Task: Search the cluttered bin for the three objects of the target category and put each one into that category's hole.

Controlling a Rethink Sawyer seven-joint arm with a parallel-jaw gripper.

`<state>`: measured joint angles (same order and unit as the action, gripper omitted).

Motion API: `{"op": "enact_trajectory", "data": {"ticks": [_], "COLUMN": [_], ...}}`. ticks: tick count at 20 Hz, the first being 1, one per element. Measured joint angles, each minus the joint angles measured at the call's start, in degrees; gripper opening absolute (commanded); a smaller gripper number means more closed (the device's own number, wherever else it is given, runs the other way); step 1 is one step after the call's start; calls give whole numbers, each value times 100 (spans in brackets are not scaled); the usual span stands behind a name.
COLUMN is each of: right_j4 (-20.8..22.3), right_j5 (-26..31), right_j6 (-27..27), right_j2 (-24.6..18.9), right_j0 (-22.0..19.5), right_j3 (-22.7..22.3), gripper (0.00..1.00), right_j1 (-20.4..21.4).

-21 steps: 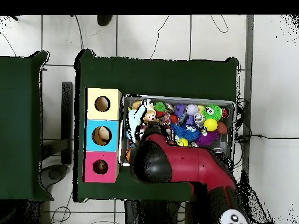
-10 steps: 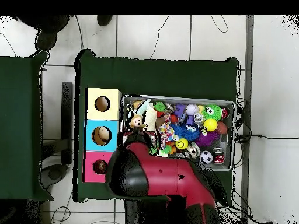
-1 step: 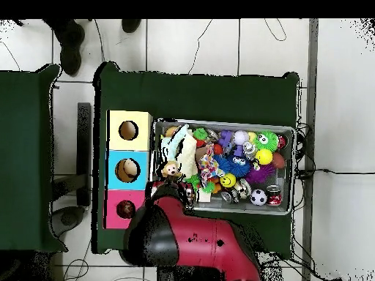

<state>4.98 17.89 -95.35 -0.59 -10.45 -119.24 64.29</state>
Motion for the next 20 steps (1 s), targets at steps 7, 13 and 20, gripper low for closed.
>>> {"op": "enact_trajectory", "data": {"ticks": [7,13,20], "right_j4": [-266,-523,-930], "right_j5": [-171,-453,-862], "right_j6": [-4,-54,-436], "right_j2": [279,442,520], "right_j0": [276,620,1045], "right_j3": [-459,-737,-975], "gripper": [0,0,0], "right_j1": [12,8,-128]}}
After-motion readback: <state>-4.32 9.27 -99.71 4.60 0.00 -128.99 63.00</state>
